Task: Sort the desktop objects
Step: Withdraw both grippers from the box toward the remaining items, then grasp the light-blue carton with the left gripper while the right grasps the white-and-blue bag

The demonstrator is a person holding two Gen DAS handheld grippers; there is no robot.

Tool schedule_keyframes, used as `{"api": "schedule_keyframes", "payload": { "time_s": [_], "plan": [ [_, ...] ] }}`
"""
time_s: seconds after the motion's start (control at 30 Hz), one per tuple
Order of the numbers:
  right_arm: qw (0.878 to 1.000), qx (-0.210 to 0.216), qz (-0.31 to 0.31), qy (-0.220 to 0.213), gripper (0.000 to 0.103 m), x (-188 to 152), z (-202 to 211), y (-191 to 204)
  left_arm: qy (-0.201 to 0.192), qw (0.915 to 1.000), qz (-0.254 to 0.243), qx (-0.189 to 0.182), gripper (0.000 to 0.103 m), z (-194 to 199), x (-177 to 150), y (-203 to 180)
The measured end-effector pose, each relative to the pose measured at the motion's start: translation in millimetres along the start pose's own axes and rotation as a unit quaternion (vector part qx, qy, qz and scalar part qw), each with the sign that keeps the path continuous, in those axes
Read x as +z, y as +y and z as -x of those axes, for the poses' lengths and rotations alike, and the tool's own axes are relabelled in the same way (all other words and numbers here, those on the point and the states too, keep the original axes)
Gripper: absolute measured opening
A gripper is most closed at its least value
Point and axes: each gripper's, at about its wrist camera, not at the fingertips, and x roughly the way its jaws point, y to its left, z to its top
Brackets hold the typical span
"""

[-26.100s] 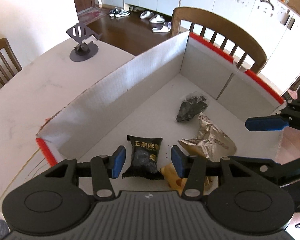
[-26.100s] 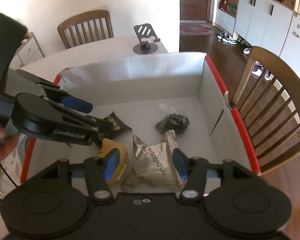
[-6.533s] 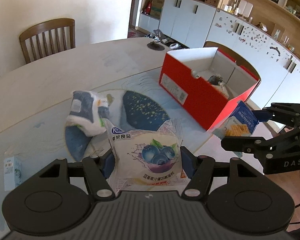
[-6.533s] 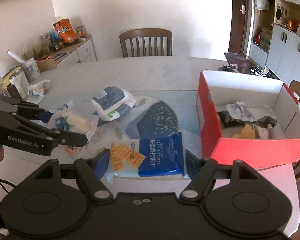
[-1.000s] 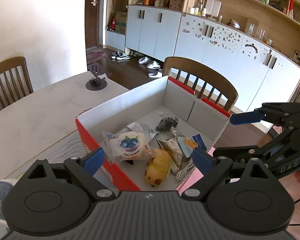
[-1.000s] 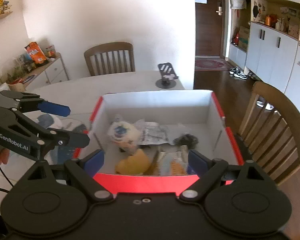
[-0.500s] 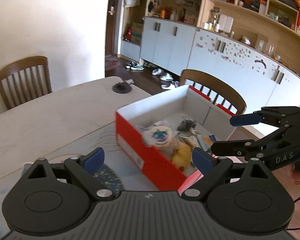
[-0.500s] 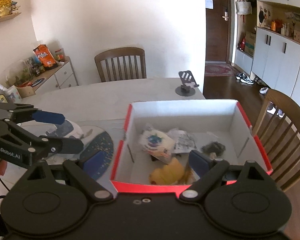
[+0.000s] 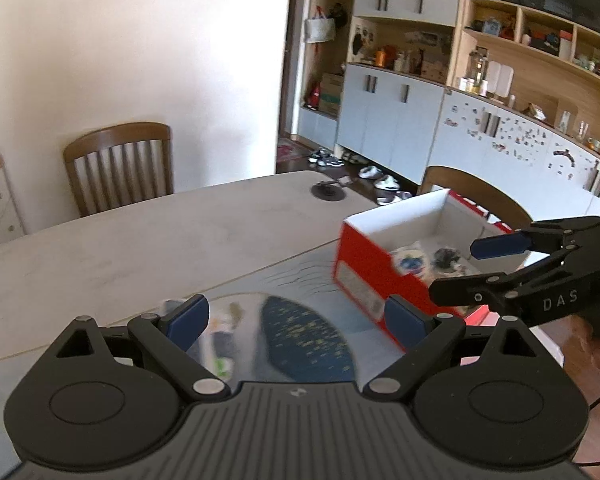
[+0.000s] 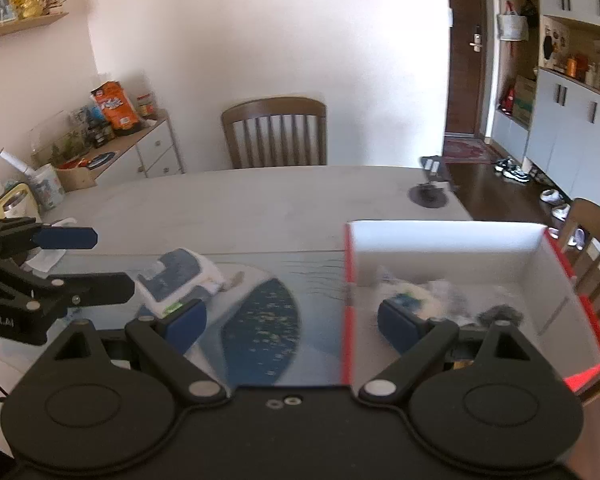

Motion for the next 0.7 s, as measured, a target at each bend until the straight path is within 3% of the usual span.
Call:
{"api": "schedule_keyframes", "payload": {
  "time_s": [0.7],
  "plan": [
    [0.999, 0.020, 0.028, 0.024, 0.093, 18, -55, 107, -0.001, 0.9969, 0.049, 0.062, 0.095, 41, -54, 106]
  ]
}}
